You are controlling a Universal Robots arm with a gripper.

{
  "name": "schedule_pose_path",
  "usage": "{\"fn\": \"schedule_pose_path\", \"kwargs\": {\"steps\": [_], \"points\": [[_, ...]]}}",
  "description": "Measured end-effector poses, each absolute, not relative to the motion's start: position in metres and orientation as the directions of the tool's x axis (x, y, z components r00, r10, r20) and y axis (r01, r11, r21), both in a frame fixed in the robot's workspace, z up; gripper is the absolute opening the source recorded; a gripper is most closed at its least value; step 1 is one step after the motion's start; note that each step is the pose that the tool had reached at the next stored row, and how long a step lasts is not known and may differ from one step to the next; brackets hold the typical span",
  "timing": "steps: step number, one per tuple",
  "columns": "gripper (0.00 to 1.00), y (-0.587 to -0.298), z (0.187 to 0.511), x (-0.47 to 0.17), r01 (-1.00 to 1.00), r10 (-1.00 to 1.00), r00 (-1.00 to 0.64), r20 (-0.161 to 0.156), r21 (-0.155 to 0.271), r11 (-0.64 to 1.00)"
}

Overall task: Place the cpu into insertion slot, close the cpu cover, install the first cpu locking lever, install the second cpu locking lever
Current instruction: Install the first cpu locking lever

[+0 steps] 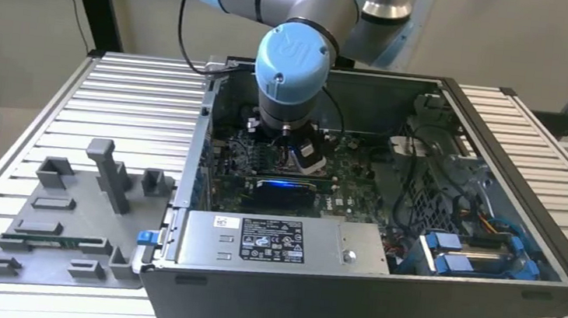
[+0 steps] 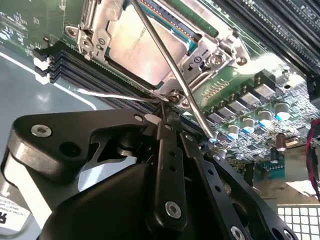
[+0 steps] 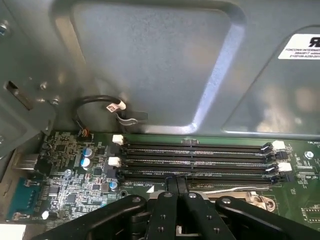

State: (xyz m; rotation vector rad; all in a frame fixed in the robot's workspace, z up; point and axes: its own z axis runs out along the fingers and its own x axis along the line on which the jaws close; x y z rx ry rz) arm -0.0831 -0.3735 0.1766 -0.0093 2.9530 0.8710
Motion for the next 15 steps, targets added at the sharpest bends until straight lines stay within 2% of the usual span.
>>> {"fn": "schedule_pose_path", "kwargs": {"steps": [15], "points": [[0.0, -0.373, 0.175, -0.06, -0.023, 0.012, -0.998, -0.062, 0.542, 0.84]]}}
